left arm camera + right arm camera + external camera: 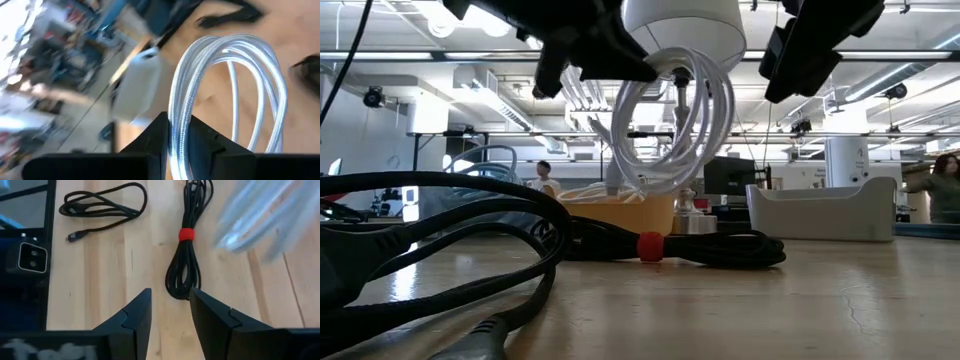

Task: Sort HDMI cables
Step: Put the white HDMI cable into the yellow bin

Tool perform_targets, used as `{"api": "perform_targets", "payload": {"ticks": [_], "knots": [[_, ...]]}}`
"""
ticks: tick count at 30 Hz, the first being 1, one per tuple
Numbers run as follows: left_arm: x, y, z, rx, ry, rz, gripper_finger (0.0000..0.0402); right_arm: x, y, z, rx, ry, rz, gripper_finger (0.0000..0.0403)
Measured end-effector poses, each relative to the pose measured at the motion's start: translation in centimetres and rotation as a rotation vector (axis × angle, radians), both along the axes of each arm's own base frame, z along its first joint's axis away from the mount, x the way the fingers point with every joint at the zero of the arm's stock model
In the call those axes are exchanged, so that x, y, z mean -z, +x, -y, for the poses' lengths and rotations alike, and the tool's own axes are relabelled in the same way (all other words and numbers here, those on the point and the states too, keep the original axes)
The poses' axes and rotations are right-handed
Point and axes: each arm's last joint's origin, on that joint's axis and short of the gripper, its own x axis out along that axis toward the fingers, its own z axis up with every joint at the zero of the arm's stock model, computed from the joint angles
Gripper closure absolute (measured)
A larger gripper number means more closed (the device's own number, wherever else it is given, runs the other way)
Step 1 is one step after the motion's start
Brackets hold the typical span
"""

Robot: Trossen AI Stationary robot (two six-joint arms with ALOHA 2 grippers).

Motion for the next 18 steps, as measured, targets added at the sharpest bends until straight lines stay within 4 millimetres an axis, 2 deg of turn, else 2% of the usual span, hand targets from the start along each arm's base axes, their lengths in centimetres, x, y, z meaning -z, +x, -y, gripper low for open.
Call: {"api": "perform_targets", "payload": {"ticks": [5,10,15,18], "knots": [[-2.0,-1.3,-1.9,-0.201,0.021,0.050,0.0347,0.5,-0.2,0.0,0.020,0.008,-0.018,0.0275],[-3.2,-2.5,-5.8,-0.384,-0.149,0.117,0.0347,1.2,-0.4,0.2,0.018,-0.001,-0.037,0.0282],[-2.1,-3.1,-10.9,-0.520,-0.334,0.070,0.0347,1.9,-0.7,0.3,0.018,-0.008,-0.051,0.0287],[-0.9,-3.1,-13.5,-0.594,-0.374,0.040,0.0346,2.2,-0.7,0.3,0.017,-0.004,-0.042,0.0286]]}}
